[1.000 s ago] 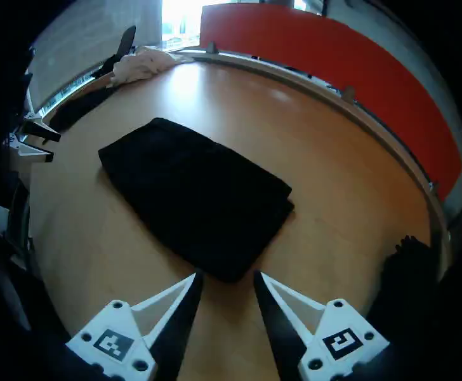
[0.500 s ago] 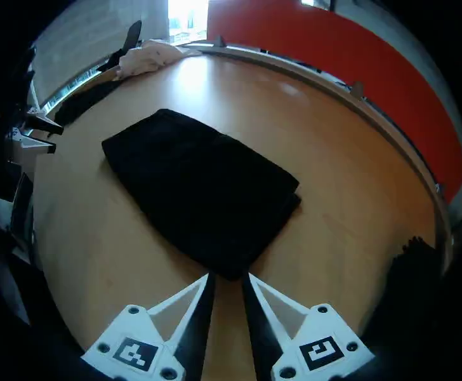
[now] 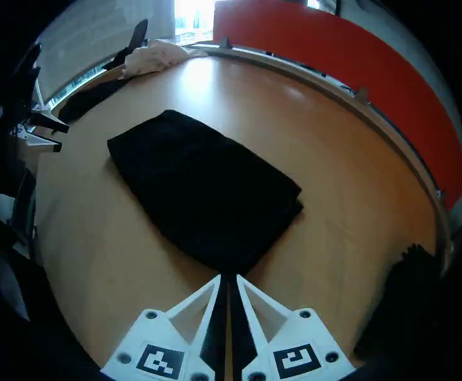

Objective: Fold towel

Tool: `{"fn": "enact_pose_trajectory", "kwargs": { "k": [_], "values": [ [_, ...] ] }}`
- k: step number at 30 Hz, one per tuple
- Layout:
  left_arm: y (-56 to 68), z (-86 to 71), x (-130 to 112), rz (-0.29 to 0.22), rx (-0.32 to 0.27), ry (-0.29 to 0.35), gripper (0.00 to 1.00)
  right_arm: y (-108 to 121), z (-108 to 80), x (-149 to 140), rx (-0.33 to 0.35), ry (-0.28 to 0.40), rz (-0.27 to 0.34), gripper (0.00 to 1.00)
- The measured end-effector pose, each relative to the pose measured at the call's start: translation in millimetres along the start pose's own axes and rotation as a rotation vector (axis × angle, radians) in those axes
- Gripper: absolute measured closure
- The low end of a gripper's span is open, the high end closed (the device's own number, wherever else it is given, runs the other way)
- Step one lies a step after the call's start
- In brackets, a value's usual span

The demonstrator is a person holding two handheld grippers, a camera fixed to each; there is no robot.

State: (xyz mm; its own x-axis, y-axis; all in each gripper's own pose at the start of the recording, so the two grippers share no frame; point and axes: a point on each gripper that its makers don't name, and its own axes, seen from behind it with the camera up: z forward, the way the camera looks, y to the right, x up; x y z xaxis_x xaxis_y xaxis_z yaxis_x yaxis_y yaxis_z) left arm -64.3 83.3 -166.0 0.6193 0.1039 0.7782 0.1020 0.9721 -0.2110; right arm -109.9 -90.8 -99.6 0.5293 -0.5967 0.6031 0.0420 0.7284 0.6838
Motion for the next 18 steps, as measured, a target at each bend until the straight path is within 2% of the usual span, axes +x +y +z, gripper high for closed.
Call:
{"fn": "enact_pose_trajectory", "kwargs": {
  "k": [6,18],
  "values": [
    [-1.9,1.1,4,-0.003,0.004,0.004,0.04,2,-8.8,22,-0.017,0.044,-0.019,0.85],
    [-3.1,1.4,12,-0.003,0.012,0.012,0.04,11,-38.6,91,-0.06,0.165,-0.092,0.82]
  ]
}}
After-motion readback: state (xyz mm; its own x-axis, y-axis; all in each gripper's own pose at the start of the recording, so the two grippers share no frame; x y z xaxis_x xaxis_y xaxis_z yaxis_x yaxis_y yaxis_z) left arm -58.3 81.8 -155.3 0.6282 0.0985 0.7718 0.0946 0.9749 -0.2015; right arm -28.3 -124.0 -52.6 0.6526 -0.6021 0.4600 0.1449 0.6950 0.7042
